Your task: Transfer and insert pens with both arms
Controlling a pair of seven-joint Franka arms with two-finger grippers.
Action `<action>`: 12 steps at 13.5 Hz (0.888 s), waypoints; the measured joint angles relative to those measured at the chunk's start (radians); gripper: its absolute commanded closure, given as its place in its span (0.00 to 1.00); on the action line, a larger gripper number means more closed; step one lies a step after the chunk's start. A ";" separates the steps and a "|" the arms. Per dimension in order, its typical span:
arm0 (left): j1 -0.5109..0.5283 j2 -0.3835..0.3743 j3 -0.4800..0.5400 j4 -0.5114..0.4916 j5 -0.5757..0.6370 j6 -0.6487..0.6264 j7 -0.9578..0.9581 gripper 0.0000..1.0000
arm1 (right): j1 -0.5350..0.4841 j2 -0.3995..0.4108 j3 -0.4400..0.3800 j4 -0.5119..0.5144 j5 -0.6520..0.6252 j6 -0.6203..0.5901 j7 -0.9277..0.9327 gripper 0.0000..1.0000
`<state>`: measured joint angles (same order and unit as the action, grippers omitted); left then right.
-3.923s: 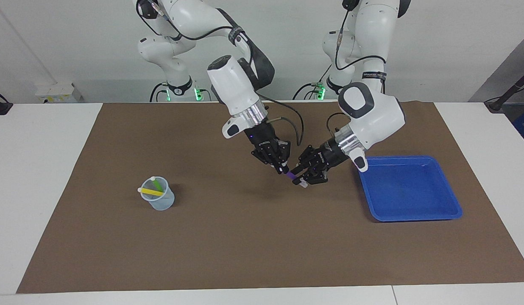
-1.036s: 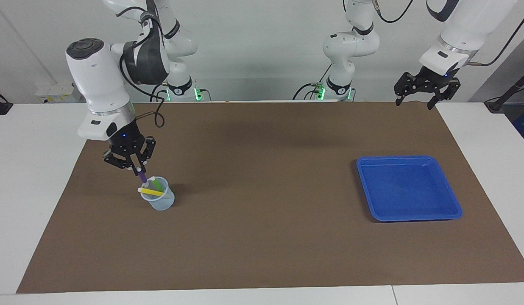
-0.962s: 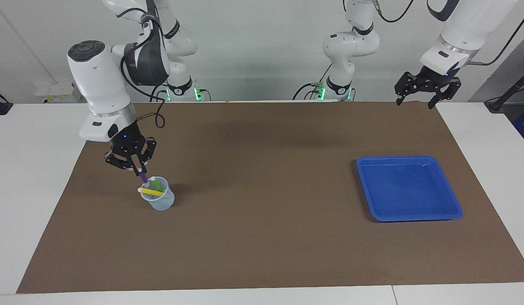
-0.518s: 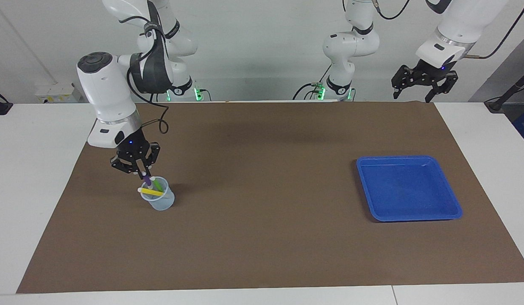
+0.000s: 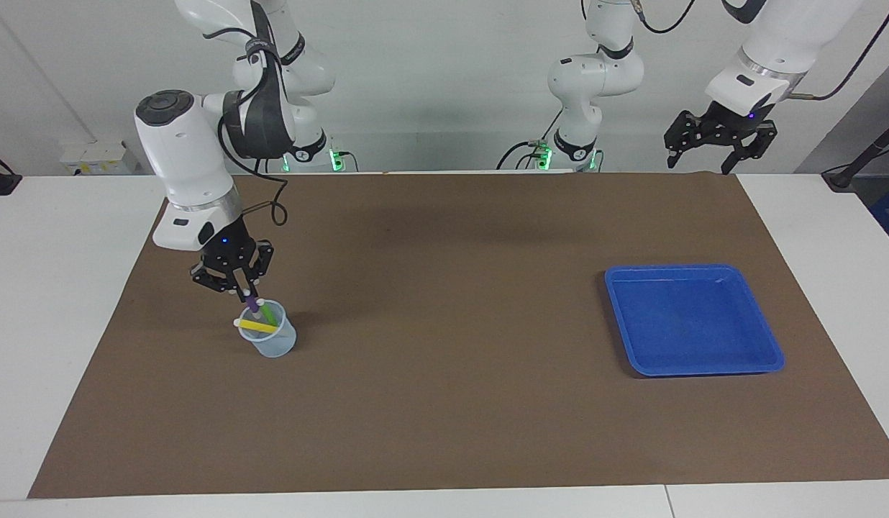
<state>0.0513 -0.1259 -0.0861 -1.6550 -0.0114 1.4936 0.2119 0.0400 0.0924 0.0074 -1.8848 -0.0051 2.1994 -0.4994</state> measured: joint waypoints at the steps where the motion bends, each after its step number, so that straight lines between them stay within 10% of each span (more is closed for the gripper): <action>1: 0.000 0.000 0.000 0.000 0.000 0.000 0.000 0.00 | 0.000 -0.001 0.000 -0.001 0.000 0.000 0.000 0.17; 2: 0.000 0.000 0.000 0.000 0.000 0.000 0.000 0.00 | 0.000 -0.002 0.000 -0.001 0.000 0.000 0.000 0.00; 12: 0.000 0.000 0.000 0.000 0.000 0.000 0.000 0.00 | -0.008 -0.004 -0.001 -0.002 0.000 0.000 0.000 0.00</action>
<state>0.0513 -0.1259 -0.0861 -1.6551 -0.0111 1.4935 0.2119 0.0324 0.0881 0.0067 -1.8869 -0.0051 2.1997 -0.4991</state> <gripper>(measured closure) 0.000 0.000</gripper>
